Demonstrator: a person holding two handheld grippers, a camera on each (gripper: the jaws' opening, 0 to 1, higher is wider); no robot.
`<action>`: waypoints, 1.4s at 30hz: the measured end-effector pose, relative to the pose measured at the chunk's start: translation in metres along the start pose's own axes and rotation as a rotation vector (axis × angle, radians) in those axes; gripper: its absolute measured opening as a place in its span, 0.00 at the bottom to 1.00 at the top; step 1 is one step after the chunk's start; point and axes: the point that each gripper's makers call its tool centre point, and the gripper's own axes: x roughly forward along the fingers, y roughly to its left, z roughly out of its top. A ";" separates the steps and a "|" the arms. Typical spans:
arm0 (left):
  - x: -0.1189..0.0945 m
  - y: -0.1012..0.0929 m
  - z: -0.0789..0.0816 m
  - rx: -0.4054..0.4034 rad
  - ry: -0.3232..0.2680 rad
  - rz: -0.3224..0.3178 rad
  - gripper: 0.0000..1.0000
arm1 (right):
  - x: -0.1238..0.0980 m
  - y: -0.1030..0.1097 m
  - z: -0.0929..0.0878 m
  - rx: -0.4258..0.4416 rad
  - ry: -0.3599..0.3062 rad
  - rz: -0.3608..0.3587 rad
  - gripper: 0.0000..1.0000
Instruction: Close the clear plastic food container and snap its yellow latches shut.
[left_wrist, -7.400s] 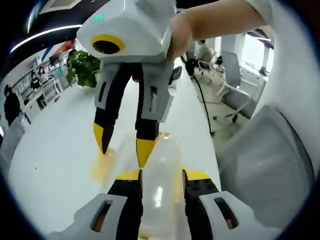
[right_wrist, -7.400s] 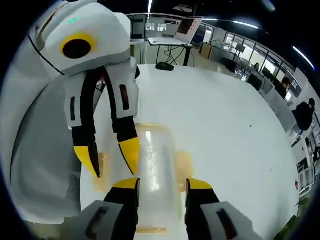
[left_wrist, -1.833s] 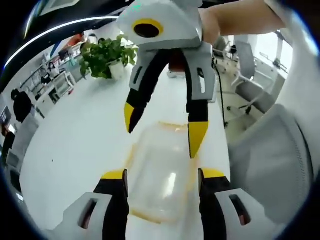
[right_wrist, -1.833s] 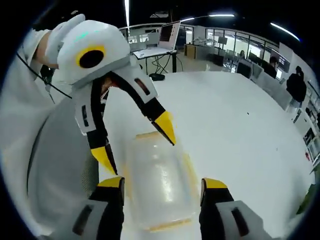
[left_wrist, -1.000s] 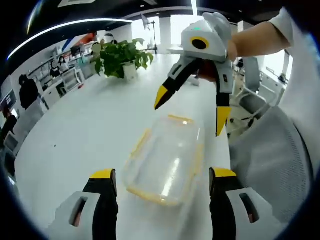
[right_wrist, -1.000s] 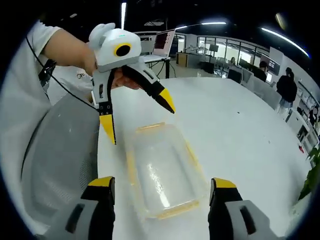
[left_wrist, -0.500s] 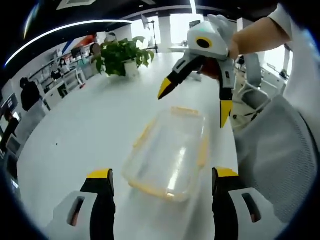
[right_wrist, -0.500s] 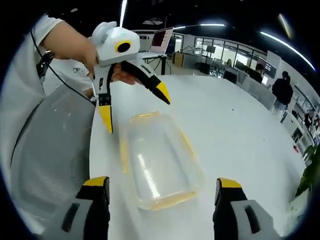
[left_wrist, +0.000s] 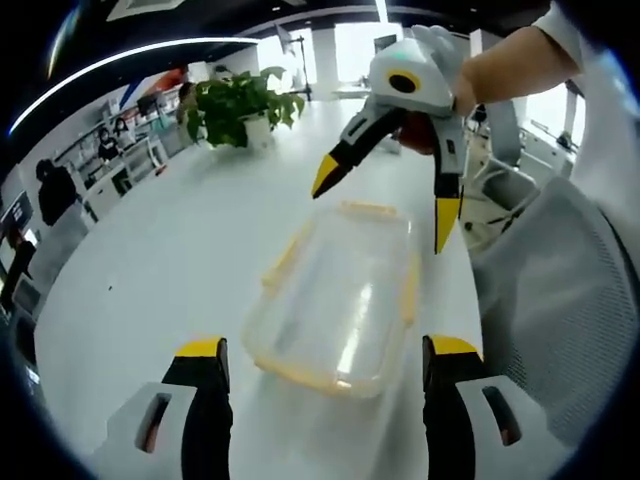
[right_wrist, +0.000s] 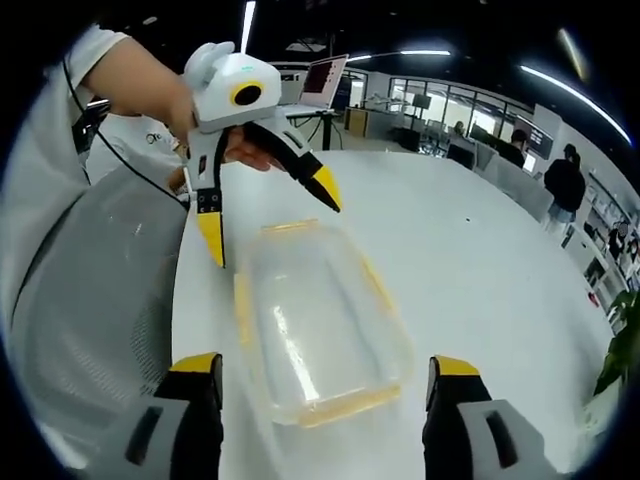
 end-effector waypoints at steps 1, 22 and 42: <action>0.001 0.000 0.001 0.000 -0.002 0.000 0.78 | 0.001 0.000 0.000 0.003 0.000 -0.001 0.83; 0.013 0.003 -0.006 0.014 0.019 -0.013 0.73 | 0.006 -0.005 -0.002 0.002 -0.002 0.005 0.73; 0.012 0.001 -0.009 0.010 0.023 -0.024 0.71 | 0.007 -0.002 -0.002 -0.010 -0.007 0.010 0.71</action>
